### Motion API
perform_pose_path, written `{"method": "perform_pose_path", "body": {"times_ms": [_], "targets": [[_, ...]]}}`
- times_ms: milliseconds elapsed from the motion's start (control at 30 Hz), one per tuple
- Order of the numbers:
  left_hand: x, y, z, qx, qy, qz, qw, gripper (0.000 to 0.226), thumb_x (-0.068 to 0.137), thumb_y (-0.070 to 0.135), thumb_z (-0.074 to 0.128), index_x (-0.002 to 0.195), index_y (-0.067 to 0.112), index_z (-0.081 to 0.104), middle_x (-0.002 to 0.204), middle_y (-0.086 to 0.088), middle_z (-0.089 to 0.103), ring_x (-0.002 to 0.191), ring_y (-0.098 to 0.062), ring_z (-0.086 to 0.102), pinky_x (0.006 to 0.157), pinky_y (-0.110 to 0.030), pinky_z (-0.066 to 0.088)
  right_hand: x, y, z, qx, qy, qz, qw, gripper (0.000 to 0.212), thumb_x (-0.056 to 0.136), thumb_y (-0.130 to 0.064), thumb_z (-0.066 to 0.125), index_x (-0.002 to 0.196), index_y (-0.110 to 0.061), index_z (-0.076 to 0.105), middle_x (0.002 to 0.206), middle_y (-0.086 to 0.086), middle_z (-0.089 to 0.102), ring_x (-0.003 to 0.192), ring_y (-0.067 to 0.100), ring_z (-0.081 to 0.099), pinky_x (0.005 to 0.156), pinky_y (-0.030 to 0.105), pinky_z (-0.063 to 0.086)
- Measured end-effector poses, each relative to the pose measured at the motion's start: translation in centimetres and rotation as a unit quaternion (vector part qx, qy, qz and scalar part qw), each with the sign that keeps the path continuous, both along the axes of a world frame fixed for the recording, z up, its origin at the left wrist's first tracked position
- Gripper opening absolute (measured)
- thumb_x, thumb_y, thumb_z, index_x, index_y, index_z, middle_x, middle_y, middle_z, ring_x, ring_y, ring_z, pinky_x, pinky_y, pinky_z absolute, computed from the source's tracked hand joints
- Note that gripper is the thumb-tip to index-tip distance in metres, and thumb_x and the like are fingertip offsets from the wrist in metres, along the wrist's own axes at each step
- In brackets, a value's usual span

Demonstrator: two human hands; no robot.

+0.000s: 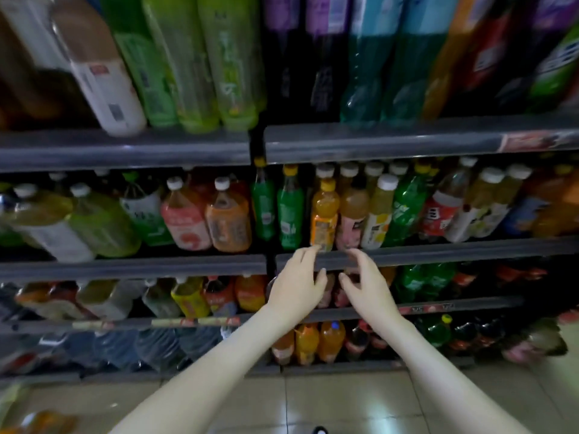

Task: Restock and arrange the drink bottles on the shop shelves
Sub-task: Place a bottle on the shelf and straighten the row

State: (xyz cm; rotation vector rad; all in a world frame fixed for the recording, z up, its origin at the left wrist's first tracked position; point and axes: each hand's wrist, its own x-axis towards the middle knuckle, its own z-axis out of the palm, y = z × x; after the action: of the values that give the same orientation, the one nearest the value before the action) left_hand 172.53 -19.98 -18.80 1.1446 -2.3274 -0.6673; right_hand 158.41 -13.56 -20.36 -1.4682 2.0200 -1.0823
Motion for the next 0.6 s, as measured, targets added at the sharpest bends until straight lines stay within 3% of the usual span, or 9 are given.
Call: {"method": "perform_pose_path", "body": {"times_ms": [233,367,600], "targets": [[-3.4,-1.6,1.4,-0.025,-0.076,-0.032,0.996,0.061,0.098,0.028,0.046,0.15,0.033,0.015,0.157,-0.005,0.011,0.135,-0.028,0.031,0.085,-0.036,0.052,-6.2,0.1,1.5,0.038,0.0,-0.032,0.999,0.062,0.098,-0.014,0.049,0.15,-0.031,0.02,0.154,-0.002,0.021,0.134,0.018,0.036,0.092,0.023,0.038],[-5.9,-2.2,1.2,-0.043,-0.109,-0.035,0.993,0.062,0.099,0.027,0.045,0.152,0.032,0.013,0.159,-0.01,-0.003,0.144,-0.031,0.009,0.106,-0.04,0.038,-10.3,-0.6,1.8,0.037,0.013,-0.059,0.997,0.069,0.097,-0.011,0.05,0.151,-0.034,0.015,0.155,-0.001,0.016,0.139,0.022,0.029,0.09,0.025,0.038],[-11.5,-3.5,1.5,-0.095,-0.15,-0.024,0.984,0.067,0.097,0.024,0.044,0.152,0.031,0.007,0.158,-0.013,-0.008,0.145,-0.033,-0.001,0.118,-0.046,0.013,-16.9,-3.6,3.1,0.042,0.081,-0.048,0.995,0.082,0.094,-0.015,0.055,0.15,-0.042,0.003,0.159,0.007,0.006,0.145,0.027,0.009,0.113,0.042,0.023]]}}
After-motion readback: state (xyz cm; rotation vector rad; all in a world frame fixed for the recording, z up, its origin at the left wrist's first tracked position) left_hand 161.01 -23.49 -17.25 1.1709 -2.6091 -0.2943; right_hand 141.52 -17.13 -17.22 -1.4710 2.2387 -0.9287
